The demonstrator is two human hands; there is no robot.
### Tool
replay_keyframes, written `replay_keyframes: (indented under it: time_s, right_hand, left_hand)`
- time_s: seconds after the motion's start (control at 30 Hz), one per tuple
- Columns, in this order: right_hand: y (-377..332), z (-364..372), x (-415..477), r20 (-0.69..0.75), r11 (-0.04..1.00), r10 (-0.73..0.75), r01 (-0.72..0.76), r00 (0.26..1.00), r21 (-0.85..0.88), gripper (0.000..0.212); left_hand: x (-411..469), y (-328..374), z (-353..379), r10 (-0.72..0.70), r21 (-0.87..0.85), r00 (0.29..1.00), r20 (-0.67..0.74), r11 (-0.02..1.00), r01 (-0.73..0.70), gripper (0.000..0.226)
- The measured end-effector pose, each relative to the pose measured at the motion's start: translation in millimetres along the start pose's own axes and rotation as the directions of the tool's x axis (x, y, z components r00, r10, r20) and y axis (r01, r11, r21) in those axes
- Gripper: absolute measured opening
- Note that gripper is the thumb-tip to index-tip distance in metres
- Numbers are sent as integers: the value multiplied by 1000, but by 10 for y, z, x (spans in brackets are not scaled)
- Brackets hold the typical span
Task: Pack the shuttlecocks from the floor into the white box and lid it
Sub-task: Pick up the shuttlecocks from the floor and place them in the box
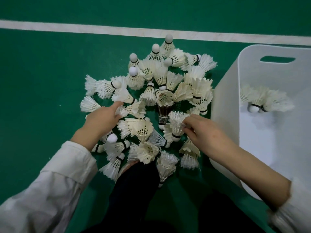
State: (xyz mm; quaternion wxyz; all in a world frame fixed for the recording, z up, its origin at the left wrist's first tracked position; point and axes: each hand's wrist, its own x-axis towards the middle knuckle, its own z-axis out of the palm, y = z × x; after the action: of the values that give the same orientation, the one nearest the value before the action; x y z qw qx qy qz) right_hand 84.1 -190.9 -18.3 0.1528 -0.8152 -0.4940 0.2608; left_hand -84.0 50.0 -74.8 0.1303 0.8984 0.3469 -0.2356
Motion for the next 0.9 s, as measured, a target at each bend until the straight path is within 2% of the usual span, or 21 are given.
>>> replay_keyframes:
  time_s: [0.07,0.13,0.27,0.4,0.5,0.6,0.7,0.8,0.9]
  right_hand:
    - [2,-6,-4,2,1000,4,-4,1000,-11,14]
    - [9,-4,-6,-7,1000,3,-3,1000,-11,14]
    - [7,6,0,-20,1000,-2,2,1000,9,15]
    - [-3,-7,-15,-53,998,21,-18,998,58,15]
    - [-39,-154,-55,-159,973,103,-67,982,221,12]
    - [-41,-504,-170,-294,905,217,-78,931,419,5]
    - [166,-959,-354,-458,834,381,-85,803,545,3]
    - [622,-1225,-517,-522,850,482,-231,704,474,4]
    - [1115,-1099,-585,-377,828,561,-498,737,259,6]
  left_hand:
    - [-24,35,-7,-5,55,998,-69,998,9,30]
    - [-73,57,-54,-9,12,996,-86,1000,10,20]
    - [-248,185,-329,25,-298,999,-24,954,-31,11]
    - [-468,534,-692,76,-436,983,-170,888,-144,10]
    - [-578,847,-899,135,-466,950,-281,846,-258,11]
    - [-669,1167,-1040,242,-463,904,-352,794,-393,13]
    - [-751,1462,-1090,327,-467,867,-376,741,-482,14]
    - [-808,1701,-1032,380,-459,854,-355,725,-513,16]
    - [-837,1868,-950,426,-436,847,-318,728,-529,21]
